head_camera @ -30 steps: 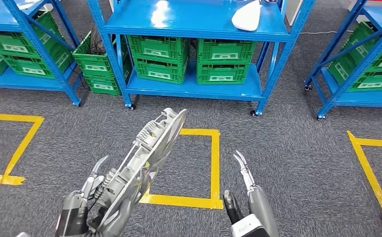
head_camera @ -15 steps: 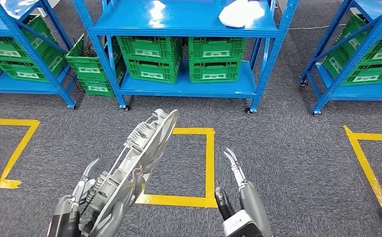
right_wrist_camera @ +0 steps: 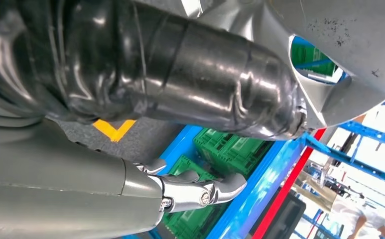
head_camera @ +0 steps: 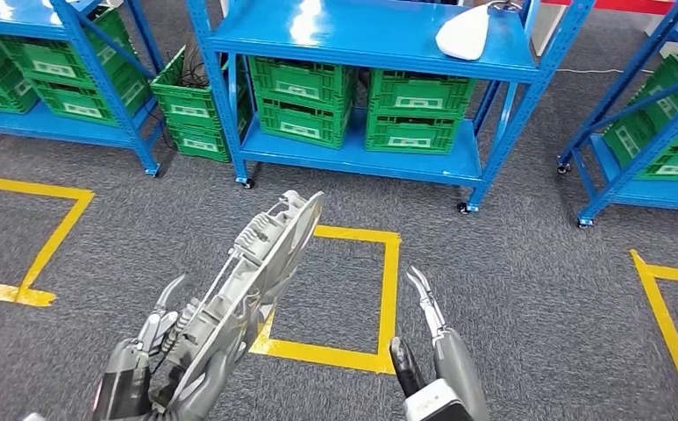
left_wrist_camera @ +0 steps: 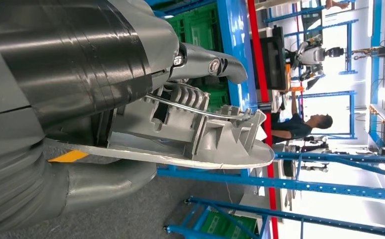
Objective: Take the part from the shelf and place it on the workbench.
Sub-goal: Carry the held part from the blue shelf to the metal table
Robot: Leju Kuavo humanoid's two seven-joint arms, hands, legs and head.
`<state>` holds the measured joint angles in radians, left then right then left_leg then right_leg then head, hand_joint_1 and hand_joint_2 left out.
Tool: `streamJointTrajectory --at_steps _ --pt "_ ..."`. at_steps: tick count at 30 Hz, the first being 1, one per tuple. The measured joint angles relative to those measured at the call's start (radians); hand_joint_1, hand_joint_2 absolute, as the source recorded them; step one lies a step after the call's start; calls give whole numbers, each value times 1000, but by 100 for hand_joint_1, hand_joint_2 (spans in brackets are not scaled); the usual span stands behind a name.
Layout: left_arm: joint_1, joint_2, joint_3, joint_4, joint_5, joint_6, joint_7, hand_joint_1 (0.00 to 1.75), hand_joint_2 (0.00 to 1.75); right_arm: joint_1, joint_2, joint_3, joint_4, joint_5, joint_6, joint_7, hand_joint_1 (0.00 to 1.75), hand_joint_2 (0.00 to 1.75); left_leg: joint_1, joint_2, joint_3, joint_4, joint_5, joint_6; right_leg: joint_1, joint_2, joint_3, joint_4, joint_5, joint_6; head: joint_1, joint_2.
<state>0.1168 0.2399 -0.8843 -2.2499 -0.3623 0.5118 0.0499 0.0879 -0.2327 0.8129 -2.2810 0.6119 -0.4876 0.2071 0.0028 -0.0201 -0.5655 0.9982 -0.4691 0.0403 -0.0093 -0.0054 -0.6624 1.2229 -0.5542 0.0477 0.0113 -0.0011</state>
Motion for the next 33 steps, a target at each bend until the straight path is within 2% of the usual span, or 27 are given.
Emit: streamJointTrajectory --at_steps 1,3,4,6,8,9,12,13,14,15,17,18,19,22,24,25,27,28,29,30,31,33 --pt "0 0 0 0 0 0 0 173 175 0 0 0 0 -1 0 0 0 0 -1 -5 0 1 0 0 1 6 32 -70 32 -7 4 0" --pt "0 0 0 0 2 0 -1 172 175 -2 0 0 0 -1 1 0 0 0 -4 -13 -4 5 -1 -4 4 16 87 -184 64 -20 7 0" --pt "0 0 0 0 4 0 -1 171 175 -3 0 0 0 -1 2 1 0 0 -4 -16 -8 6 0 -8 6 20 99 -207 65 -24 6 0" --pt "0 0 0 0 7 -1 -2 171 175 -4 0 0 0 -1 8 1 0 0 -1 -18 -14 6 4 -18 8 17 106 -217 69 -31 6 0" --pt "0 0 0 -1 12 -3 -2 171 175 -7 1 2 0 0 16 3 0 0 1 -11 -28 26 -9 -29 3 10 111 -230 78 -40 3 0" --pt "-1 0 0 -1 14 -5 -3 171 175 -9 2 3 0 0 18 4 0 0 2 -5 -45 60 -30 -34 -1 6 113 -236 81 -44 -2 0" --pt "-1 0 -1 -1 17 -9 -6 171 175 -10 3 4 2 1 21 6 0 0 13 8 -129 238 -110 -49 -4 -5 113 -238 82 -48 -21 0" --pt "-1 1 -1 0 17 -9 -7 171 175 -10 3 4 2 1 21 7 0 0 17 10 -145 271 -115 -53 -6 -9 113 -238 81 -47 -25 0" --pt "-1 1 0 0 18 -9 -7 171 175 -10 3 5 3 1 21 7 0 0 21 13 -143 268 -104 -57 -8 -13 113 -237 80 -44 -28 0" --pt "-1 1 0 0 18 -9 -7 171 175 -10 3 5 3 1 21 7 0 0 24 17 -122 229 -80 -59 -10 -16 114 -235 78 -41 -31 0" --pt "-2 2 -1 0 18 -9 -8 171 175 -10 4 5 3 1 22 7 0 0 27 37 -50 98 -31 -63 -13 -21 114 -225 71 -27 -38 0" --pt "-2 2 -1 0 18 -9 -9 171 175 -10 4 5 3 1 22 7 0 0 26 44 -21 50 -19 -61 -13 -23 113 -219 67 -19 -41 0" --pt "-3 2 -1 0 18 -9 -9 172 175 -11 4 5 3 1 22 7 0 0 24 48 -5 23 -18 -57 -12 -25 112 -215 65 -10 -42 0" --pt "-3 2 0 -1 18 -9 -10 174 175 -11 4 7 3 2 22 7 0 0 20 34 -4 18 -15 -36 -16 -33 109 -214 66 10 -34 0" --pt "-3 1 0 -1 18 -9 -9 173 175 -12 4 7 3 4 23 7 0 0 21 25 -4 14 -9 -23 -18 -24 86 -170 35 18 -25 0" --pt "-3 1 0 -1 17 -9 -9 174 175 -12 3 7 3 6 23 8 0 0 21 21 -5 13 -7 -18 -18 -16 60 -117 6 19 -17 0" --pt "-3 1 0 0 16 -8 -8 175 175 -11 3 8 3 8 25 9 0 0 15 11 -8 14 -6 -10 -15 -7 -1 15 -51 15 -2 0" --pt "-3 1 0 0 15 -8 -8 175 175 -11 3 9 3 9 27 10 0 0 11 3 -10 14 -6 -8 -13 -5 -22 59 -61 12 3 0" --pt "-3 1 0 0 14 -8 -8 175 175 -11 3 9 3 10 28 11 0 0 7 -6 -10 14 -5 -6 -10 -4 -27 67 -53 6 5 0" --pt "-3 1 0 0 13 -8 -8 175 175 -11 3 10 3 12 29 12 0 0 4 -16 -10 14 -4 -5 -6 0 -13 38 -29 -2 7 0" --pt "-3 1 0 0 12 -8 -8 175 175 -12 3 10 3 14 30 13 0 0 1 -26 -10 14 -3 -4 -2 9 16 -22 5 -12 9 0" --pt "-4 1 0 0 10 -8 -8 175 175 -13 3 11 3 18 33 13 0 0 -2 -46 -12 15 -1 -5 4 45 76 -149 47 -34 9 0"
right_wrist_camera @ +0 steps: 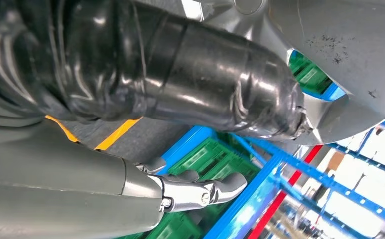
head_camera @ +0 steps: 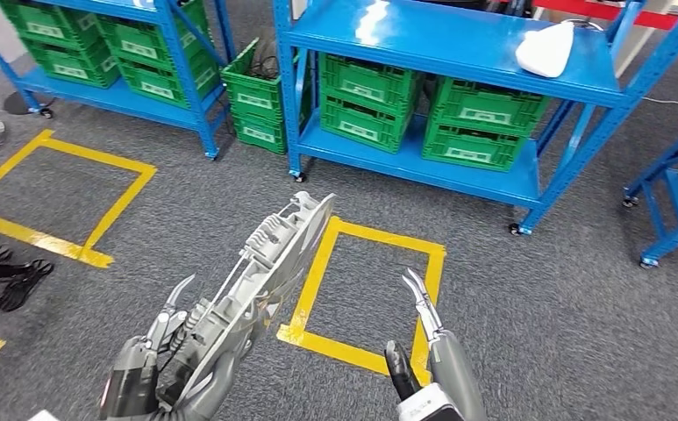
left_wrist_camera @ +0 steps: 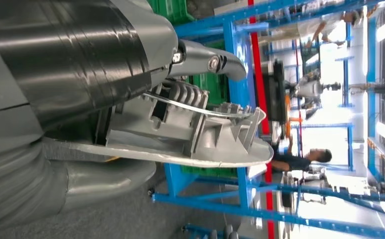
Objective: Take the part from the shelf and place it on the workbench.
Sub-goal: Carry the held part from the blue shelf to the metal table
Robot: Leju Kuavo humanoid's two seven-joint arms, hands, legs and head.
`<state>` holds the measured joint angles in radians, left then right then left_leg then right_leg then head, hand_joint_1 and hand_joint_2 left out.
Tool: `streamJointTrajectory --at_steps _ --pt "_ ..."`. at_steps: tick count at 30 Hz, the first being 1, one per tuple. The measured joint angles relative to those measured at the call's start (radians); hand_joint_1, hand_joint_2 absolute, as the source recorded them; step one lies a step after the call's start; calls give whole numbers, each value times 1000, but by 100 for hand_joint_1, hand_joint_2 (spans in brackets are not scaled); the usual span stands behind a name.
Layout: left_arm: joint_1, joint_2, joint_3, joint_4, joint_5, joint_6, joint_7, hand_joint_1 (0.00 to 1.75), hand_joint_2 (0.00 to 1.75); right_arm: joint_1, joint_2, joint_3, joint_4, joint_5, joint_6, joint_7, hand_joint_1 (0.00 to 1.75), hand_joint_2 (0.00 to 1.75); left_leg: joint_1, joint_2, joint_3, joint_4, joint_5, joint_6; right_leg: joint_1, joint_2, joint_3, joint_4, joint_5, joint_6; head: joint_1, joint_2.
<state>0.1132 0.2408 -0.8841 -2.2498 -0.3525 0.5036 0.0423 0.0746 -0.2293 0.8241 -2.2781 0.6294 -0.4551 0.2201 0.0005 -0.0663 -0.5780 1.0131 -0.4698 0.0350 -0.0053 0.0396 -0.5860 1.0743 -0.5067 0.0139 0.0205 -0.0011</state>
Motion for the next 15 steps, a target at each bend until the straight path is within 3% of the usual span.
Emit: streamJointTrajectory --at_steps 2,4,6,9,11,13,15 --pt "-1 0 0 0 -3 0 1 175 175 -2 0 1 0 3 3 0 0 0 3 -18 -7 0 5 -8 5 17 31 -54 5 -10 -1 0" --pt "-2 -1 1 0 -4 0 2 175 175 -3 0 1 0 5 4 0 0 0 8 -33 -15 0 11 -19 6 -1 42 -68 12 -11 2 0" --pt "-1 -1 1 0 -5 0 1 175 175 -5 2 2 0 9 5 0 0 0 6 -12 -35 30 -7 -29 0 -23 50 -87 23 -15 -2 0" --pt "-1 0 3 0 -5 0 0 175 175 -6 4 2 0 14 8 0 0 0 12 44 -115 193 -88 -41 -3 -58 54 -96 27 -19 -22 0" --pt "0 0 5 2 -6 0 0 175 175 -5 4 3 0 15 11 0 0 0 19 57 -145 256 -101 -50 -5 -82 54 -94 24 -17 -29 0" --pt "0 0 6 4 -6 0 0 175 175 -5 5 5 1 15 13 0 0 0 26 75 -101 180 -56 -56 -9 -106 54 -90 20 -10 -36 0" --pt "0 0 6 5 -6 0 0 175 175 -5 5 6 1 15 14 0 0 0 27 119 -28 53 -17 -56 -8 -126 52 -78 11 3 -44 0"
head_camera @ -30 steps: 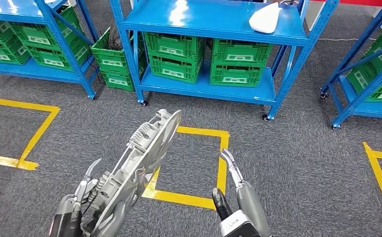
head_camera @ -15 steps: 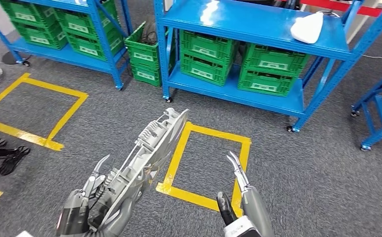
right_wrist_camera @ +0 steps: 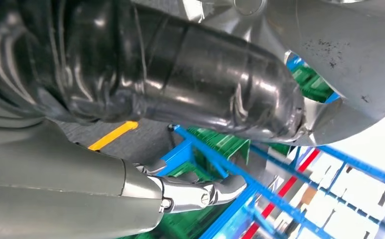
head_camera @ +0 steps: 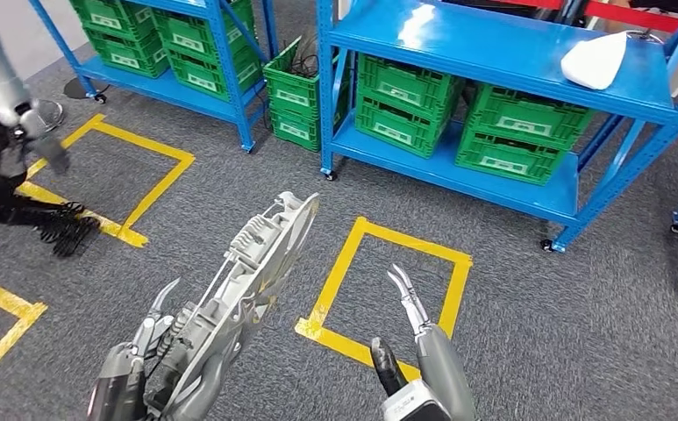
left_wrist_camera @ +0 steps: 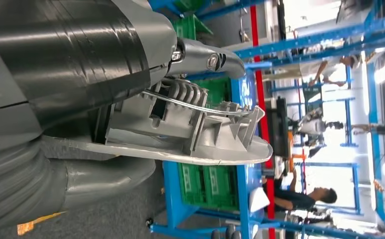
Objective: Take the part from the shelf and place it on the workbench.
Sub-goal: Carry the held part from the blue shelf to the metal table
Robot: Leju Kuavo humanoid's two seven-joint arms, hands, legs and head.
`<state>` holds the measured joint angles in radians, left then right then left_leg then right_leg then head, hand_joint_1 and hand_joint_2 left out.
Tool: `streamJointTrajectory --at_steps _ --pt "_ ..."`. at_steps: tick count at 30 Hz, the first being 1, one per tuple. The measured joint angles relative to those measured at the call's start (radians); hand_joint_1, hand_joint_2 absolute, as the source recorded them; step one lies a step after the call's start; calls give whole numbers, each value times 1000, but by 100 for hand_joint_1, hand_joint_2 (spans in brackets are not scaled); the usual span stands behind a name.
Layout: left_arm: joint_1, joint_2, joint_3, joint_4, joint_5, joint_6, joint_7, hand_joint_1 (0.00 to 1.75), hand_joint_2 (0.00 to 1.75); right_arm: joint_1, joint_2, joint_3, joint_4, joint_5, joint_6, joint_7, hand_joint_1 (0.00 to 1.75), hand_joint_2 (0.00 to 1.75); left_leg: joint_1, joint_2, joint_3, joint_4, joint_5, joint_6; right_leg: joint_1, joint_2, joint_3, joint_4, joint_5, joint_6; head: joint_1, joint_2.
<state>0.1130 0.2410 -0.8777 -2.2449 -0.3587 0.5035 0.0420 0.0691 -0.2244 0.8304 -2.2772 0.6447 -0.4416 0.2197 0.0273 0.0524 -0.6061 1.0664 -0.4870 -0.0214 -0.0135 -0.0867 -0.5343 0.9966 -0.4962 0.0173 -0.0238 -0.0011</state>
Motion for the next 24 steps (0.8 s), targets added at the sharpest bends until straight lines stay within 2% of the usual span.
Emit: streamJointTrajectory --at_steps 1,2,4,5,7,8,9,10,11,12,13,15,17,18,19,20,21,22,23,24 --pt "0 0 0 0 0 0 0 175 175 0 0 1 0 0 0 0 0 0 -1 13 23 -36 6 4 1 -8 -3 5 -5 8 -1 0" --pt "0 0 0 0 0 0 0 175 175 0 0 1 0 0 0 0 0 0 -4 18 32 -51 5 10 2 -16 -1 9 -8 16 0 0" --pt "1 0 1 0 -1 0 0 175 175 -2 0 2 0 1 1 0 0 0 -7 -7 28 -51 8 26 0 -31 7 8 -11 30 4 0" --pt "2 -1 1 0 -1 0 -1 175 175 -4 0 2 0 1 1 0 0 0 -6 -18 26 -53 12 32 -2 -24 8 13 -16 37 6 0" --pt "3 -2 2 0 -3 1 -1 175 175 -5 0 2 -1 1 0 -1 0 0 -2 -41 30 -56 19 43 -6 22 -18 70 -57 46 16 0" --pt "3 -2 2 0 -4 2 0 175 175 -5 0 2 -1 1 0 -1 0 0 -3 -53 27 -57 21 46 -7 49 -45 129 -90 47 24 0" --pt "3 -2 2 0 -6 4 1 175 175 -4 0 2 -1 1 0 -2 0 0 -4 -66 25 -56 23 49 -7 66 -77 197 -120 46 31 0" --pt "3 -2 2 0 -9 7 3 175 175 -4 0 2 0 1 0 -2 0 0 -7 -80 23 -56 25 52 -7 73 -104 255 -137 44 37 0" --pt "3 -2 2 1 -10 9 5 175 175 -4 0 2 0 1 0 -2 0 0 -9 -96 22 -56 25 53 -6 77 -120 285 -137 41 40 0" --pt "4 -2 3 1 -11 11 8 175 175 -4 0 3 0 1 1 -2 0 0 -12 -111 23 -56 26 53 -5 80 -119 274 -116 37 43 0" --pt "5 -2 3 1 -12 12 10 175 175 -4 0 3 0 1 1 -2 0 0 -13 -127 24 -55 26 53 -3 87 -103 229 -81 30 45 0" --pt "7 -2 3 1 -14 13 13 175 175 -4 0 3 0 1 0 -1 0 0 -14 -156 24 -54 27 51 0 138 -54 102 -16 10 47 0" --pt "7 -2 3 1 -16 14 14 175 175 -4 0 3 0 1 0 -1 0 0 -9 -181 16 -53 31 42 3 180 -24 29 1 -6 48 0" --pt "8 -3 4 0 -17 14 15 175 175 -4 0 3 -1 1 0 -1 0 0 -5 -192 10 -54 35 35 6 181 -19 21 -2 -9 48 0" --pt "9 -3 4 0 -17 14 15 175 175 -5 0 3 -1 1 0 -1 0 0 -1 -204 5 -56 39 27 7 170 -13 13 0 -12 51 0" --pt "11 -3 4 0 -17 14 15 175 175 -7 0 3 -1 1 0 -1 0 0 -1 -197 -3 -54 41 22 7 155 -6 4 5 -13 54 0" --pt "12 -2 4 0 -18 14 16 175 175 -7 0 3 0 1 1 -1 0 0 -3 -173 -13 -43 34 17 5 141 0 -7 11 -16 50 0" --pt "12 -2 4 0 -18 14 16 175 175 -8 1 3 0 1 1 -1 0 0 -6 -139 -32 -13 17 14 3 126 5 -17 16 -18 43 0" --pt "11 -2 4 0 -18 14 17 175 175 -7 1 4 0 1 1 0 0 0 -8 -100 -57 36 -9 13 2 110 8 -23 19 -20 36 0" --pt "10 -2 4 1 -19 14 19 175 175 -6 1 4 0 1 1 0 0 0 -8 -76 -87 96 -38 10 3 95 9 -24 18 -22 29 0"
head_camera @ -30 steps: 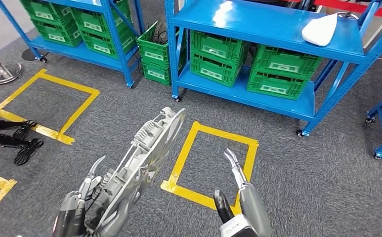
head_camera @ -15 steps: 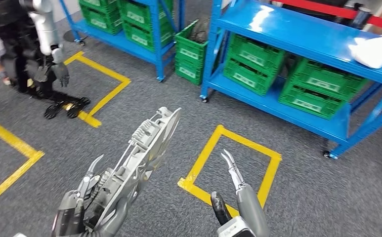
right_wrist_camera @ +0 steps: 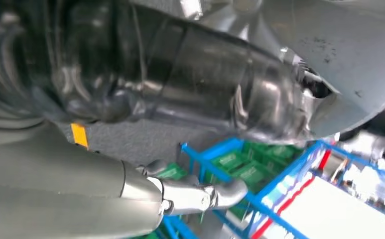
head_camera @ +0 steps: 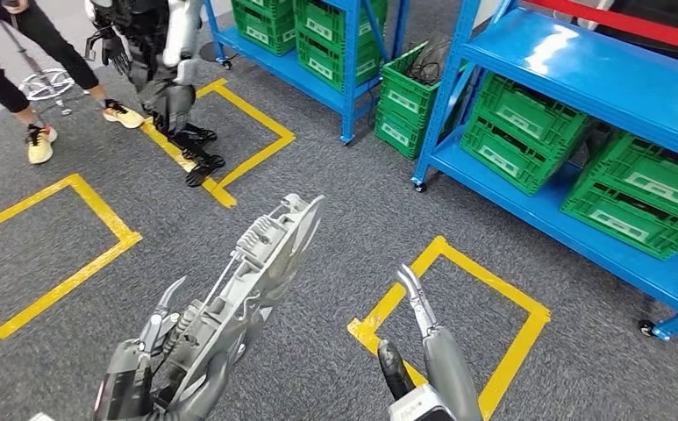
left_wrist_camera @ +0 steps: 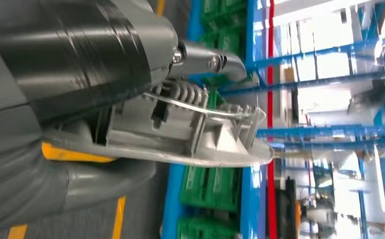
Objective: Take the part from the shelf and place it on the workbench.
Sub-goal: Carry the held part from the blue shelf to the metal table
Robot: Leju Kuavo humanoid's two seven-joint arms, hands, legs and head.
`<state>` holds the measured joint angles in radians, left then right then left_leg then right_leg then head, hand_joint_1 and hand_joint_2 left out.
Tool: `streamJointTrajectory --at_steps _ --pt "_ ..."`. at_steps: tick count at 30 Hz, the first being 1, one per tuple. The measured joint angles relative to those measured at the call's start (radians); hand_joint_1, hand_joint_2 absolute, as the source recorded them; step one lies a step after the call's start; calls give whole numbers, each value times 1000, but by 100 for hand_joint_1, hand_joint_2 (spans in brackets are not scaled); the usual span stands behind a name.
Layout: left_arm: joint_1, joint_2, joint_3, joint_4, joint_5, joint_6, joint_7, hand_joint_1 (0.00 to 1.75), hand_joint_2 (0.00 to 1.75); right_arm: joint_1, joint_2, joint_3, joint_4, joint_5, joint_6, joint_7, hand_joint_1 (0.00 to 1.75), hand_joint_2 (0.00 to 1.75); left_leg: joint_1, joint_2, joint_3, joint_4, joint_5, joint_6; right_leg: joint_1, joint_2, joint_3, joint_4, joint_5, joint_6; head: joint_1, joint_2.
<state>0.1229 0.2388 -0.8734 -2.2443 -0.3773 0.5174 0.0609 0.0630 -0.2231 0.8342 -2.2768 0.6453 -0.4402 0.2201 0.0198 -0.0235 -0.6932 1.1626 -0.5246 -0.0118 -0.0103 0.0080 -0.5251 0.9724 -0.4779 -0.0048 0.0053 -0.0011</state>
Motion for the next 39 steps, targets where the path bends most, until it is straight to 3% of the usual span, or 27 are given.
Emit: streamJointTrajectory --at_steps 2,3,4,6,8,11,13,15,17,18,20,22,24,26,28,30,32,33,34,35,37,39 --pt "0 0 1 0 -1 1 4 175 175 1 0 0 2 -1 0 2 0 0 4 14 -45 92 -28 -6 0 -33 -1 4 -3 0 -8 0" --pt "1 1 1 0 -2 1 7 175 175 1 0 0 3 -2 0 3 0 0 6 17 -44 93 -19 -8 0 -49 -1 6 -6 1 -12 0" --pt "1 1 2 0 -2 2 9 175 175 1 0 0 4 -2 0 3 0 0 8 25 -23 57 4 -10 -1 -65 -1 9 -9 5 -16 0" --pt "2 1 2 0 -3 3 11 175 175 1 0 1 6 -3 0 4 0 0 8 59 52 -65 49 -10 -1 -90 -4 20 -18 15 -24 0" --pt "1 1 2 0 -4 4 11 175 175 1 0 1 5 -4 0 4 0 0 4 79 99 -137 60 -2 3 -108 -12 31 -29 30 -25 0" --pt "3 1 3 -1 -8 6 11 175 175 -2 0 1 5 -5 0 5 0 0 1 49 100 -144 62 20 0 -129 -2 35 -35 48 -19 0" --pt "3 1 3 -1 -10 7 11 175 175 -4 0 1 5 -6 0 5 0 0 4 27 98 -147 69 32 -4 -89 -16 76 -65 58 -12 0" --pt "3 0 3 0 -10 12 11 175 175 -4 0 2 5 -7 0 5 0 0 4 6 94 -147 74 39 -5 -33 -68 191 -129 62 3 0" --pt "4 0 3 0 -12 21 12 175 175 -3 0 2 7 -11 0 5 0 0 -1 -20 90 -146 77 43 -5 -17 -122 302 -165 59 13 0" --pt "5 0 4 0 -13 26 12 175 175 -3 0 2 8 -14 0 6 0 0 -3 -34 88 -146 77 43 -4 -15 -132 316 -157 56 15 0" --pt "8 0 4 0 -18 35 13 175 175 -4 0 2 11 -20 2 6 0 0 -5 -63 88 -145 79 43 -2 -1 -102 237 -95 45 18 0" --pt "11 0 4 -1 -29 43 15 175 175 -7 0 2 13 -25 6 6 0 0 -4 -91 85 -143 82 39 -2 56 -49 109 -41 29 19 0" --pt "14 1 5 -2 -45 53 22 175 175 -9 0 2 14 -30 10 6 0 0 1 -114 77 -143 88 28 1 90 -27 50 -30 19 20 0" --pt "22 1 6 -6 -64 65 35 175 175 -12 1 2 15 -36 16 5 0 0 8 -130 69 -145 95 13 4 67 -15 37 -24 12 23 0" --pt "31 2 7 -10 -85 74 49 175 175 -17 4 3 17 -42 23 5 0 0 5 -84 47 -120 81 6 3 38 1 17 -11 3 17 0" --pt "34 3 8 -12 -101 80 60 175 175 -20 6 5 19 -47 28 4 0 0 0 -13 -3 -23 27 2 4 3 5 5 -3 -2 3 0" --pt "36 4 10 -12 -111 85 68 175 175 -20 8 6 24 -52 35 4 0 0 3 10 -52 87 -22 -4 6 -32 3 6 -5 -4 -7 0" --pt "38 5 12 -12 -117 88 73 175 175 -21 8 7 26 -55 39 4 0 0 5 14 -57 106 -23 -7 6 -49 3 6 -6 -3 -11 0" --pt "40 6 13 -12 -124 92 78 175 175 -23 9 7 29 -58 43 4 0 0 7 19 -43 88 -9 -9 6 -65 3 8 -8 -1 -15 0" --pt "41 8 14 -13 -130 95 83 175 175 -25 9 8 32 -62 48 4 0 0 9 30 -9 35 16 -10 6 -81 3 11 -11 3 -19 0" --pt "41 10 14 -17 -139 101 89 175 175 -31 11 8 35 -68 55 2 0 0 9 74 68 -89 51 -9 9 -105 -3 24 -21 14 -26 0" --pt "42 11 14 -23 -145 106 92 175 175 -36 14 9 36 -72 61 0 0 0 4 92 103 -139 55 -1 13 -124 -8 35 -31 26 -24 0"
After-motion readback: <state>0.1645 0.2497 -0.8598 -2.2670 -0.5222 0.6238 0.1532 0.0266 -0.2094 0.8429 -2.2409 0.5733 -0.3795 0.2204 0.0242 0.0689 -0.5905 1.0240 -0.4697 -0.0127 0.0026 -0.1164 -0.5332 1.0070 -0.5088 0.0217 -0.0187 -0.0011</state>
